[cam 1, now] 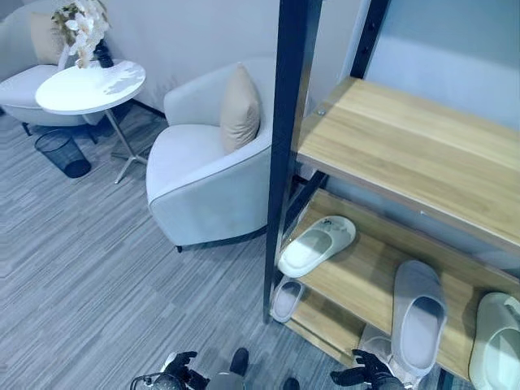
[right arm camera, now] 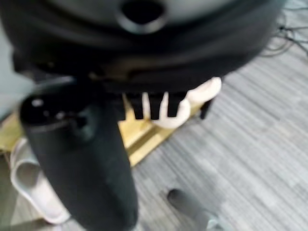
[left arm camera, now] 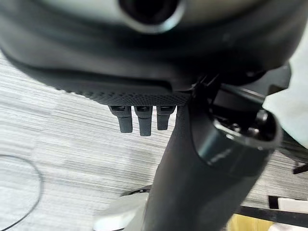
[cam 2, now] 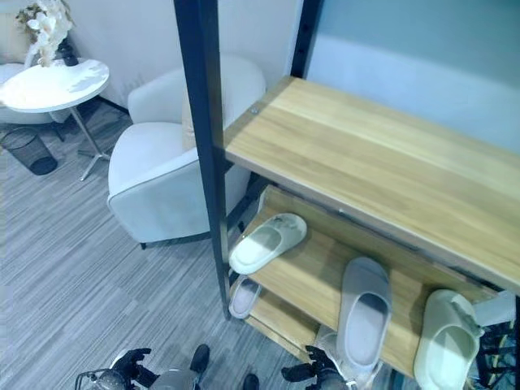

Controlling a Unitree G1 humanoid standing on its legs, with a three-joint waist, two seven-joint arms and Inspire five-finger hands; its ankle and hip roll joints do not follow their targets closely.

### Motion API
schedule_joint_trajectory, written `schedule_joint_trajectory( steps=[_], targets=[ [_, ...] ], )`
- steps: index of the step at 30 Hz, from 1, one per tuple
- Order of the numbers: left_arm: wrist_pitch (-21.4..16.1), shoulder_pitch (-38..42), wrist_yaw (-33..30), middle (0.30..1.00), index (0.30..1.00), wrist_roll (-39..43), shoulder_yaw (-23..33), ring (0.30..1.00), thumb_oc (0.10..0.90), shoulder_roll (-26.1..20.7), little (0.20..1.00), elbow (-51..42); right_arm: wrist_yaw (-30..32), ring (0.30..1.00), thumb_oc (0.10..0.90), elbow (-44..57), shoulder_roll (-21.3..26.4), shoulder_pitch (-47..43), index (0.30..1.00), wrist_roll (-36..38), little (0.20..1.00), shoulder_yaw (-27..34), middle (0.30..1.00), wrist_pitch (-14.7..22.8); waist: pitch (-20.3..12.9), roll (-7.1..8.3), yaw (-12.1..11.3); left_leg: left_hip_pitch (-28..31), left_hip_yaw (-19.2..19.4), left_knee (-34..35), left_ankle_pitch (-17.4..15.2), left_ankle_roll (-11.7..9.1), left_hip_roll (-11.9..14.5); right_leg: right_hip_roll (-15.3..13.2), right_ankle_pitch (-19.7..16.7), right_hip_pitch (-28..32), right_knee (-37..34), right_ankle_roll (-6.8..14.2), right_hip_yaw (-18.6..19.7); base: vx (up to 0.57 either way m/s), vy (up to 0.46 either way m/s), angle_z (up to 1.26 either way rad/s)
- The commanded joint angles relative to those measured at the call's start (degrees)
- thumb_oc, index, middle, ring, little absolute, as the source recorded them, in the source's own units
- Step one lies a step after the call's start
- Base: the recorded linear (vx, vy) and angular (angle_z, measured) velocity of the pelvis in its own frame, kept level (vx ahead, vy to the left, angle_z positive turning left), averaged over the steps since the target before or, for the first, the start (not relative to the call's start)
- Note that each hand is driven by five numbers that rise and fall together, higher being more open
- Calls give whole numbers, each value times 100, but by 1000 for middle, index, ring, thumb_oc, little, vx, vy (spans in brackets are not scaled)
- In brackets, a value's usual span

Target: Arrange the slippers neatly on the shoe rack.

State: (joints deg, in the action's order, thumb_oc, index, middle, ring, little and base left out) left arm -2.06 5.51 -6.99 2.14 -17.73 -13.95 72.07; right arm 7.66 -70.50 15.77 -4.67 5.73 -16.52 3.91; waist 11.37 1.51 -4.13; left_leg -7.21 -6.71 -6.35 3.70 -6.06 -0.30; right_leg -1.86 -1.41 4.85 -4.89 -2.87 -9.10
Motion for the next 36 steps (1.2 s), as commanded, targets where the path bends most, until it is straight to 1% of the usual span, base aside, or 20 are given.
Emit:
schedule_joint_trajectory(
  steps=[1, 2, 3, 4, 6, 7, 9, 11, 13, 14, 16, 17, 18, 21, 25, 31, 33, 34, 35, 36],
  targets=[
    [-88, 165, 16, 900, 900, -107, -139, 900, 800, 266, 900, -8, 50, 900, 800, 257, 340, 178, 900, 93, 900, 36, 900, 70, 3, 32, 202, 142, -56, -888, -431, 231, -14, -130, 559, -223, 580, 527, 309, -75, 78, 15],
    [-92, 177, 2, 900, 900, -141, -167, 900, 800, 254, 900, -11, 56, 900, 800, 196, 351, 167, 900, 68, 900, 38, 900, 59, -38, 32, 245, 294, -135, -870, -507, 217, -50, -149, 504, -292, 599, 554, 339, -77, 169, 15],
    [-94, 197, 13, 900, 900, -164, -219, 900, 800, 303, 900, -8, 38, 900, 800, 144, 343, 197, 900, 72, 900, 59, 900, 40, -150, -54, 364, 639, -136, -406, -789, 275, -34, -126, 431, -338, 551, 633, 400, -45, 141, 7],
    [-95, 197, 13, 900, 900, -164, -220, 900, 800, 305, 900, -7, 39, 900, 800, 145, 345, 199, 900, 72, 900, 59, 900, 40, -140, -59, 354, 665, -127, -387, -789, 274, -27, -121, 432, -324, 550, 631, 408, -16, 125, 1],
    [-118, 247, 25, 900, 900, -228, -284, 900, 800, 294, 900, -36, 43, 900, 800, 120, 305, 218, 900, 35, 900, 85, 900, 44, -200, -90, 426, 786, -99, 32, -878, 349, -52, -153, 310, -487, 561, 720, 438, -136, 152, 0],
    [-140, 326, 33, 900, 900, -268, -335, 900, 800, 289, 900, -55, 53, 900, 800, 90, 278, 172, 900, -30, 900, 77, 900, -5, -157, -113, 488, 801, -92, 212, -873, 422, -144, -245, 142, -724, 634, 827, 467, -233, 215, -15],
    [-168, 371, -10, 900, 900, -228, -308, 900, 800, 258, 900, -92, 78, 900, 800, 140, 246, 95, 900, -88, 900, 29, 900, -7, -76, -121, 476, 773, 22, 282, -839, 478, -171, -322, 21, -957, 744, 937, 480, -185, 149, -39],
    [-180, 440, -28, 900, 900, -172, -296, 900, 800, 176, 900, -175, 96, 900, 800, 189, 217, 11, 900, -80, 900, 11, 900, -20, 18, -130, 441, 704, 120, 321, -777, 541, -169, -349, 13, -1163, 978, 1006, 447, -214, 93, -51],
    [-192, 452, -50, 900, 900, -137, -251, 900, 800, 126, 900, -197, 133, 900, 800, 259, 209, -8, 900, -84, 900, 27, 900, 9, 36, -180, 356, 616, 311, 365, -704, 567, -97, -450, 127, -1180, 1229, 1036, 141, -238, 65, -54],
    [-178, 432, -45, 900, 900, -153, -243, 900, 800, 107, 900, -193, 137, 900, 800, 297, 206, 5, 900, -90, 900, 31, 900, 27, 7, -194, 327, 613, 370, 410, -680, 578, -68, -482, 215, -1103, 1340, 1005, 32, -111, 18, -71],
    [-177, 410, -55, 900, 900, -146, -238, 900, 800, 98, 900, -197, 140, 900, 800, 330, 203, 14, 900, -95, 900, 20, 900, 39, -3, -211, 310, 634, 410, 444, -654, 594, -39, -497, 270, -1102, 1531, 990, 24, -44, -14, -73],
    [-191, 400, -50, 900, 900, -172, -249, 900, 800, 71, 900, -193, 183, 900, 800, 409, 242, 31, 900, -149, 900, 46, 900, 52, -78, -193, 266, 647, 535, 491, -632, 560, -21, -545, 296, -892, 1351, 1024, -7, -42, -38, -45],
    [-191, 399, -50, 900, 900, -172, -250, 900, 800, 71, 900, -193, 183, 900, 800, 410, 242, 33, 900, -149, 900, 47, 900, 51, -72, -192, 262, 658, 538, 494, -632, 560, -21, -544, 293, -880, 1344, 1024, -4, -25, -90, -34],
    [-214, 377, -53, 900, 900, -228, -246, 900, 800, 94, 900, -204, 232, 900, 800, 610, 293, 105, 900, -200, 900, 51, 900, 79, -249, -139, 267, 721, 707, 584, -639, 520, 16, -531, 264, -604, 752, 1019, 68, 30, -96, -33],
    [-206, 363, -49, 900, 900, -242, -293, 900, 800, 164, 900, -276, 269, 900, 800, 874, 373, 212, 900, -251, 900, 39, 900, 85, -360, -164, 379, 847, 770, 798, -540, 465, 114, -417, 173, -429, 376, 988, 248, 47, -108, -27],
    [-251, 426, -57, 900, 900, -294, -490, 900, 800, 222, 900, -684, 320, 900, 800, 1796, 518, 485, 900, -184, 900, 176, 900, 184, -365, -260, 568, 936, 724, 1049, -386, 351, 203, -288, 155, -286, 64, 954, 302, 13, -67, -10],
    [-240, 431, -59, 900, 900, -298, -534, 900, 800, 229, 900, -794, 345, 900, 800, 1988, 542, 535, 900, -230, 900, 182, 900, 212, -319, -260, 619, 902, 702, 976, -404, 315, 226, -235, 208, -266, 69, 905, 407, -41, -48, 11],
    [-238, 468, -37, 900, 900, -282, -575, 900, 800, 228, 900, -880, 334, 900, 800, 2117, 542, 567, 900, -202, 900, 182, 900, 221, -180, -227, 667, 681, 685, 374, -513, 254, 234, -203, 303, -310, 196, 812, 503, -61, -33, 13],
    [-236, 469, -37, 900, 900, -282, -576, 900, 800, 227, 900, -881, 334, 900, 800, 2119, 542, 567, 900, -202, 900, 183, 900, 220, -180, -230, 673, 653, 677, 324, -541, 253, 238, -200, 308, -317, 204, 810, 497, -107, -44, 13],
    [-236, 493, -33, 900, 900, -257, -595, 900, 800, 232, 900, -926, 331, 900, 800, 2171, 558, 573, 900, -166, 900, 181, 900, 228, -72, -203, 669, 475, 668, -76, -578, 215, 219, -199, 332, -327, 248, 763, 533, -91, -30, 16]
  ],
)
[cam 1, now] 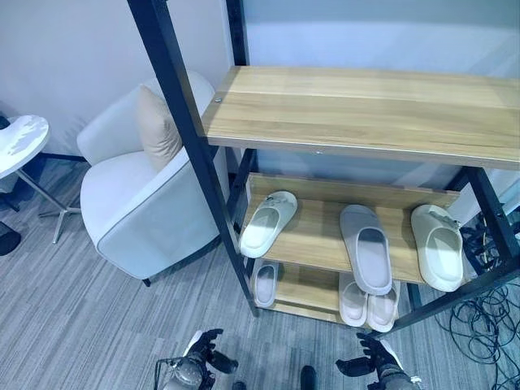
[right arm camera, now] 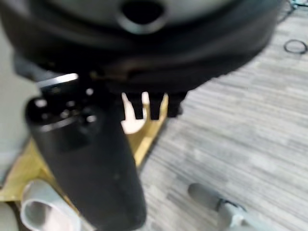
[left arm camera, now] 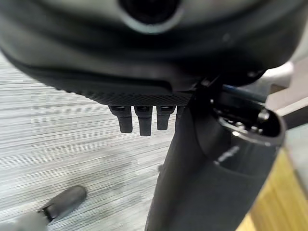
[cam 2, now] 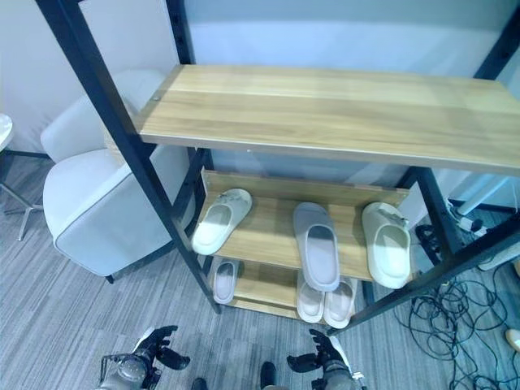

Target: Arrange the slippers neatly on the shoe rack.

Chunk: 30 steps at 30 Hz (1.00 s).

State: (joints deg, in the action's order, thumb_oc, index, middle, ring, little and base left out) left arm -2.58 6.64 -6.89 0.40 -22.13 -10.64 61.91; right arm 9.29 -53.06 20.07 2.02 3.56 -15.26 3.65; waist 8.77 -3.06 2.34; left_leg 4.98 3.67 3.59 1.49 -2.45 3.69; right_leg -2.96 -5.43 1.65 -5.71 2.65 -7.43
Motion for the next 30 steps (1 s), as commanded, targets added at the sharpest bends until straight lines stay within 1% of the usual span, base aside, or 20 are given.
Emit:
schedule_joint_trajectory(
  steps=[1, 2, 3, 4, 5, 6, 7, 10, 15, 16, 17, 18, 19, 20, 21, 23, 25, 26, 27, 30],
  targets=[
    [-172, 497, -84, 900, 900, 6, -184, 900, 800, -90, 900, 98, 189, 900, 800, 292, 141, -220, 900, 120, 900, -21, 900, 237, 372, 327, -79, -1080, -697, -1615, -280, -220, -331, -71, 722, 11, 343, 113, 441, -90, -29, 16],
    [-173, 502, -84, 900, 900, 6, -183, 900, 800, -90, 900, 100, 189, 900, 800, 287, 139, -226, 900, 121, 900, -21, 900, 239, 376, 326, -73, -1089, -703, -1634, -289, -219, -332, -71, 724, 13, 343, 113, 435, -4, 0, 9],
    [-180, 530, -85, 900, 900, 44, -188, 900, 800, -80, 900, 110, 204, 900, 800, 237, 138, -249, 900, 139, 900, -20, 900, 238, 365, 337, -102, -1152, -848, -1542, -356, -200, -385, -64, 731, 52, 280, 142, 450, 137, 55, -6],
    [-175, 507, -79, 900, 900, 104, -222, 900, 800, -78, 900, 97, 205, 900, 800, 209, 152, -263, 900, 179, 900, -20, 900, 229, 331, 348, -165, -1348, -1024, -1265, -279, -186, -371, -81, 711, 127, 184, 212, 473, 140, 55, -21],
    [-174, 505, -79, 900, 900, 105, -223, 900, 800, -78, 900, 96, 204, 900, 800, 209, 151, -261, 900, 180, 900, -20, 900, 229, 330, 351, -165, -1342, -1023, -1258, -277, -185, -373, -84, 713, 132, 181, 213, 473, 138, 67, -24],
    [-196, 486, -52, 900, 900, 120, -221, 900, 800, -67, 900, 120, 176, 900, 800, 212, 142, -281, 900, 175, 900, -15, 900, 223, 296, 330, -180, -1253, -1096, -1100, -340, -142, -370, -71, 725, 105, 229, 228, 549, 80, 76, -25],
    [-205, 472, -52, 900, 900, 124, -225, 900, 800, -86, 900, 119, 184, 900, 800, 229, 152, -270, 900, 141, 900, -43, 900, 215, 276, 315, -184, -1264, -1198, -1076, -311, -127, -387, -71, 742, 108, 214, 273, 593, 103, 139, -30],
    [-206, 501, -37, 900, 900, 52, -247, 900, 800, -97, 900, 146, 134, 900, 800, 209, 121, -331, 900, 76, 900, -60, 900, 184, 244, 308, -131, -1276, -1074, -1062, -354, -65, -446, -222, 713, -18, 299, 375, 740, 62, 195, -28],
    [-236, 396, -50, 900, 900, -3, -157, 900, 800, -245, 900, -3, 49, 900, 800, 450, 137, -322, 900, -51, 900, -127, 900, 156, 253, 326, -202, -1112, -685, -995, -479, 131, -484, -369, 664, -294, 641, 490, 1015, 38, 179, -50],
    [-244, 359, -63, 900, 900, 6, -81, 900, 800, -314, 900, -54, 75, 900, 800, 692, 173, -360, 900, -227, 900, -170, 900, 163, 300, 305, -279, -1051, -494, -920, -482, 170, -421, -450, 626, -498, 896, 573, 737, -36, 109, -53],
    [-244, 358, -63, 900, 900, 6, -82, 900, 800, -314, 900, -55, 75, 900, 800, 696, 173, -357, 900, -228, 900, -168, 900, 159, 303, 305, -286, -1046, -488, -919, -485, 170, -420, -449, 634, -502, 909, 574, 744, -81, 94, -66],
    [-245, 330, -65, 900, 900, 2, -46, 900, 800, -354, 900, -108, 117, 900, 800, 863, 209, -351, 900, -331, 900, -173, 900, 183, 324, 281, -346, -1031, -389, -869, -461, 175, -377, -510, 654, -580, 1095, 585, 396, -38, 36, -70],
    [-243, 298, -67, 900, 900, -1, -39, 900, 800, -363, 900, -137, 119, 900, 800, 934, 206, -330, 900, -378, 900, -179, 900, 184, 322, 283, -334, -996, -390, -824, -449, 181, -385, -504, 671, -582, 1183, 589, 290, -21, 64, -68],
    [-250, 246, -95, 900, 900, -4, -19, 900, 800, -391, 900, -169, 126, 900, 800, 1137, 225, -287, 900, -449, 900, -170, 900, 215, 311, 300, -298, -888, -394, -718, -427, 201, -416, -407, 699, -569, 1230, 569, 312, 38, 62, -58],
    [-260, 161, -83, 900, 900, -28, 60, 900, 800, -378, 900, -128, 104, 900, 800, 1440, 287, -180, 900, -555, 900, -117, 900, 229, 257, 313, -318, -763, -308, -599, -422, 223, -456, -473, 691, -444, 1074, 562, 53, 31, 40, -42],
    [-265, 109, -91, 900, 900, -66, 78, 900, 800, -354, 900, -117, 81, 900, 800, 1622, 302, -84, 900, -538, 900, -100, 900, 258, 215, 313, -309, -726, -309, -513, -380, 216, -455, -459, 714, -360, 974, 545, -7, 9, -5, -16],
    [-257, 69, -58, 900, 900, -85, 88, 900, 800, -329, 900, -103, -36, 900, 800, 1895, 363, 0, 900, -435, 900, -101, 900, 290, 127, 315, -323, -664, -312, -315, -258, 199, -450, -361, 730, -258, 810, 504, 118, 0, 0, 0],
    [-257, 52, -52, 900, 900, -86, 108, 900, 800, -307, 900, -96, -72, 900, 800, 1992, 392, 5, 900, -439, 900, -132, 900, 312, 83, 313, -350, -632, -312, -211, -219, 184, -455, -346, 728, -195, 706, 498, 97, -2, -50, 1],
    [-247, 71, -15, 900, 900, -133, 104, 900, 800, -264, 900, -40, -171, 900, 800, 2203, 451, -10, 900, -464, 900, -224, 900, 323, -2, 320, -382, -557, -354, 40, -90, 119, -459, -315, 762, -48, 522, 474, 24, 2, -44, 1],
    [-221, 131, 25, 900, 900, -162, 62, 900, 800, -187, 900, 10, -230, 900, 800, 2297, 497, -94, 900, -552, 900, -313, 900, 310, -44, 302, -374, -523, -450, 74, -74, 93, -428, -266, 766, 18, 467, 444, -26, -4, -36, 4]
  ],
)
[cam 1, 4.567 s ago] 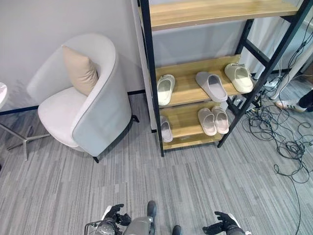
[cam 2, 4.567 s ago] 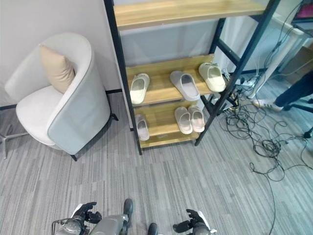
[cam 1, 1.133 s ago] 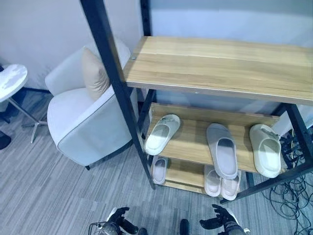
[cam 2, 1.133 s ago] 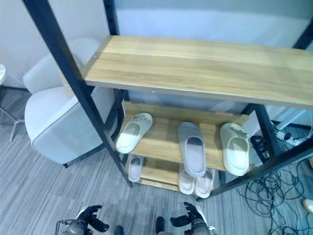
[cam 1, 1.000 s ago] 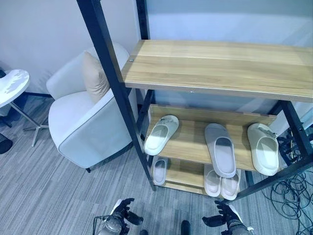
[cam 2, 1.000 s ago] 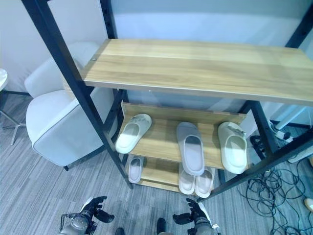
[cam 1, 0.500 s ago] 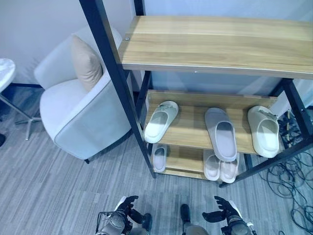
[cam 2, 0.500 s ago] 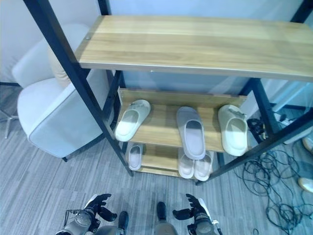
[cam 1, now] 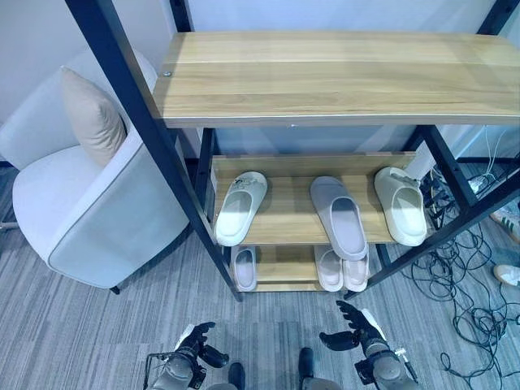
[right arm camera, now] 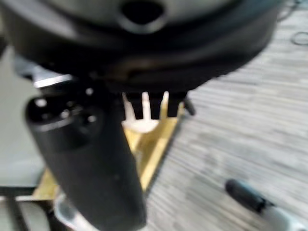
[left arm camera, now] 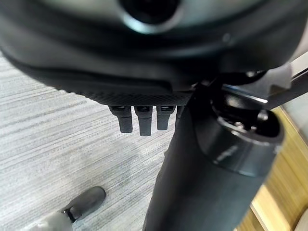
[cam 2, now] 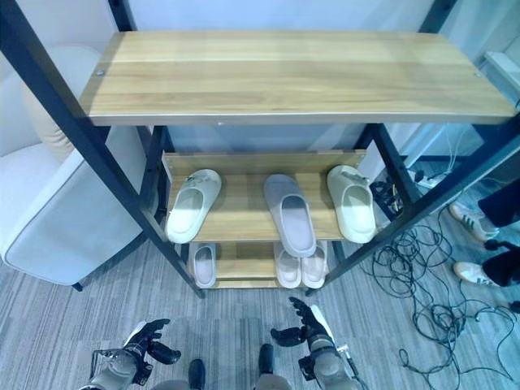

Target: Arrange the slippers neatly on the shoe rack.

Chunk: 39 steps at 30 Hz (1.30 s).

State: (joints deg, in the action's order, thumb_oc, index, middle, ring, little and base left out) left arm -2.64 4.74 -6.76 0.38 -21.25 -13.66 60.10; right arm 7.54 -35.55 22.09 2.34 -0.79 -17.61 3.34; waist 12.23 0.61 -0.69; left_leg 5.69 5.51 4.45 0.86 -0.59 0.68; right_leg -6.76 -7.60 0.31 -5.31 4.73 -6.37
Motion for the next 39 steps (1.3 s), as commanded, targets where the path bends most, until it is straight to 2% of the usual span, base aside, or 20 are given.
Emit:
schedule_joint_trajectory(
  steps=[1, 11, 18, 19, 21, 23, 26, 39],
  targets=[
    [-216, 322, 11, 900, 900, -159, -26, 900, 800, 115, 900, 192, -54, 900, 800, 546, 297, -128, 900, -118, 900, -78, 900, 341, -386, -66, -66, -592, -640, -12, -11, -94, -127, 115, 982, 158, 425, 236, -138, 12, -37, 11],
    [-130, 206, -8, 900, 900, -226, -74, 900, 800, 194, 900, 209, 19, 900, 800, 213, 112, 226, 900, -230, 900, 79, 900, 195, -549, -106, -32, -333, -698, 55, -40, -142, -62, 190, 988, 585, 105, 183, -222, 45, -28, 11],
    [-126, 145, 19, 900, 900, -226, -91, 900, 800, 194, 900, 206, 25, 900, 800, -127, 57, 256, 900, -163, 900, 80, 900, 190, -590, -118, -24, -250, -688, 55, -69, -155, -43, 202, 999, 679, 50, 184, -201, 12, -5, 4],
    [-315, -359, -342, 900, 900, 906, 677, 900, 800, -245, 900, -1460, 391, 900, 800, -120, 149, 62, 900, 427, 900, 573, 900, 287, -82, 21, -42, -1306, -1105, -1069, -91, -217, -231, 278, 990, 8, 401, -67, 142, 42, -1, 0],
    [-267, -406, -276, 900, 900, 892, 677, 900, 800, -234, 900, -1457, 314, 900, 800, -210, 92, 53, 900, 498, 900, 569, 900, 273, -213, -35, -8, -1124, -1042, -615, -18, -191, -137, 346, 971, 45, 280, -49, 87, 54, 23, -5],
    [-252, -367, -211, 900, 900, 838, 613, 900, 800, -256, 900, -1504, 238, 900, 800, -249, 63, 30, 900, 490, 900, 529, 900, 233, -323, -19, 13, -960, -1118, -310, 45, -181, -151, 371, 908, 100, 129, -48, 83, 72, 46, -4],
    [-240, -378, -120, 900, 900, 747, 537, 900, 800, -263, 900, -1625, 193, 900, 800, -230, 65, 43, 900, 387, 900, 482, 900, 232, -475, -11, 25, -691, -1030, 2, 77, -151, -126, 385, 936, 258, 55, -6, 110, 106, 45, -1],
    [-264, -505, 160, 900, 900, 381, 324, 900, 800, -420, 900, -2187, -157, 900, 800, 398, 137, -86, 900, 307, 900, 153, 900, 278, -659, 27, -9, -337, -994, 55, -77, -125, -127, 342, 968, 494, 31, 67, 223, 33, 27, -1]
  ],
)
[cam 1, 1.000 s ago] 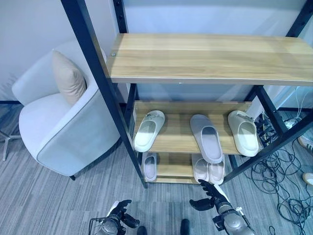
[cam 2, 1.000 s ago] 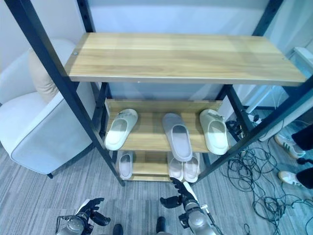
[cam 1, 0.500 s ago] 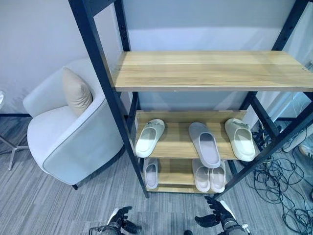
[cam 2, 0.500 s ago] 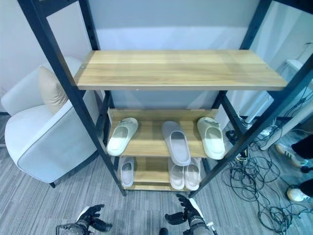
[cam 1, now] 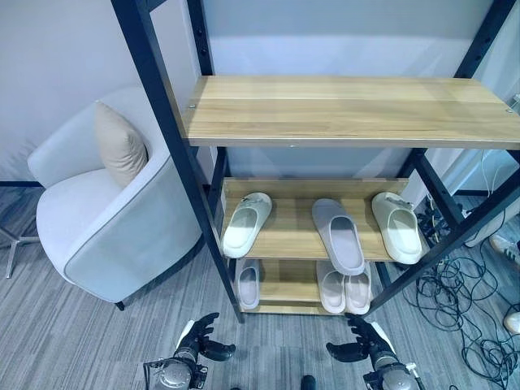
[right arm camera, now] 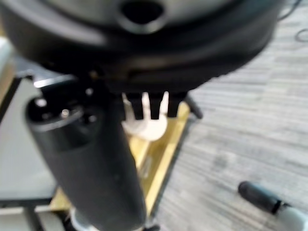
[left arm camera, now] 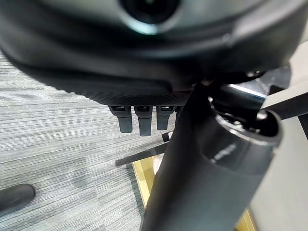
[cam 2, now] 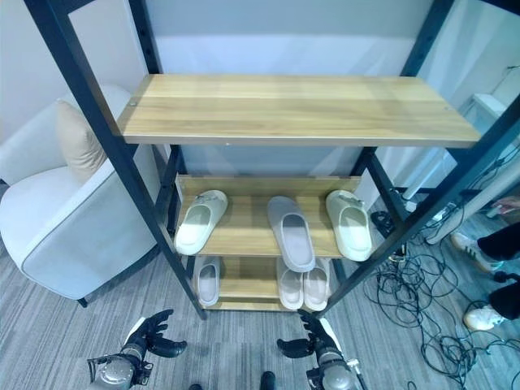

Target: Arrange the slippers neatly on the shoe rack.

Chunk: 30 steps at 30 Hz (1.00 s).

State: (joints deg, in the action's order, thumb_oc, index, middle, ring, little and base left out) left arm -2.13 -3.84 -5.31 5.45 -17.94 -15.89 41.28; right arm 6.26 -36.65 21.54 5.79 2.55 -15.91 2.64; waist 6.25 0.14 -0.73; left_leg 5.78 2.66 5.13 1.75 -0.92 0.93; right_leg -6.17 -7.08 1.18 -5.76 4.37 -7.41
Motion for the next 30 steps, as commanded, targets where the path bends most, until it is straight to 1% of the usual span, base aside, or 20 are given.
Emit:
schedule_joint_trajectory(
  steps=[1, 6, 8, 13, 17, 23, 24, 25, 26, 28, 30],
  targets=[
    [-313, 341, 32, 900, 900, -135, -27, 900, 800, -201, 900, -355, -67, 900, 800, 612, 176, -496, 900, -13, 900, -88, 900, 348, -72, 74, -23, -330, -717, -13, -174, -92, -159, 277, 915, 417, 76, 110, 329, 0, 0, 0],
    [-329, 298, 14, 900, 900, -179, -26, 900, 800, -204, 900, -369, -107, 900, 800, 1011, 202, -603, 900, -10, 900, -210, 900, 397, -90, 63, -59, -304, -735, -13, -181, -99, -157, 265, 915, 421, 76, 121, 323, 2, 7, 0],
    [-333, 278, -25, 900, 900, -213, -17, 900, 800, -200, 900, -314, -132, 900, 800, 1395, 248, -663, 900, 38, 900, -246, 900, 439, -105, 54, -73, -301, -741, -13, -183, -104, -156, 257, 916, 427, 76, 129, 309, 7, 15, 0],
    [-277, 210, -104, 900, 900, -358, 8, 900, 800, -163, 900, -87, -79, 900, 800, 2157, 374, -625, 900, 115, 900, -103, 900, 520, -131, 43, -75, -276, -750, -13, -192, -116, -156, 252, 919, 455, 76, 142, 287, 0, 0, 0],
    [-227, 190, -123, 900, 900, -389, 20, 900, 800, -82, 900, 286, -186, 900, 800, 2463, 357, -583, 900, 672, 900, 22, 900, 575, -160, 59, -65, -266, -745, -13, -195, -118, -148, 253, 906, 467, 76, 139, 276, 0, 0, 0],
    [-177, 177, -105, 900, 900, -364, 23, 900, 800, 56, 900, 714, -327, 900, 800, 2683, 314, -559, 900, 1200, 900, 19, 900, 596, -205, 78, -78, -242, -724, -13, -199, -118, -135, 273, 901, 463, 76, 132, 292, 0, 0, 0],
    [-169, 189, -115, 900, 900, -380, 9, 900, 800, 76, 900, 792, -348, 900, 800, 2740, 294, -556, 900, 1331, 900, 22, 900, 615, -212, 81, -77, -238, -721, -13, -199, -118, -131, 278, 902, 462, 76, 131, 294, 0, 0, 0],
    [-156, 195, -129, 900, 900, -420, -15, 900, 800, 111, 900, 931, -412, 900, 800, 2874, 240, -542, 900, 1658, 900, 18, 900, 656, -230, 84, -74, -229, -713, -13, -201, -119, -126, 282, 906, 469, 76, 130, 299, 0, 0, 0],
    [-158, 197, -130, 900, 900, -420, -16, 900, 800, 113, 900, 934, -413, 900, 800, 2875, 242, -542, 900, 1661, 900, 19, 900, 656, -230, 84, -75, -229, -713, -13, -201, -119, -126, 282, 906, 469, 76, 130, 299, 0, 0, 0],
    [-129, 234, -162, 900, 900, -470, -33, 900, 800, 155, 900, 1120, -472, 900, 800, 3070, 181, -588, 900, 2046, 900, -19, 900, 713, -246, 83, -69, -222, -711, -13, -201, -121, -124, 286, 902, 481, 76, 126, 307, 0, 0, 0],
    [-130, 243, -173, 900, 900, -484, -39, 900, 800, 171, 900, 1172, -507, 900, 800, 3144, 159, -606, 900, 2195, 900, -38, 900, 712, -246, 77, -67, -221, -711, -13, -200, -122, -121, 285, 902, 485, 76, 125, 303, 0, 0, 0]
  ],
)
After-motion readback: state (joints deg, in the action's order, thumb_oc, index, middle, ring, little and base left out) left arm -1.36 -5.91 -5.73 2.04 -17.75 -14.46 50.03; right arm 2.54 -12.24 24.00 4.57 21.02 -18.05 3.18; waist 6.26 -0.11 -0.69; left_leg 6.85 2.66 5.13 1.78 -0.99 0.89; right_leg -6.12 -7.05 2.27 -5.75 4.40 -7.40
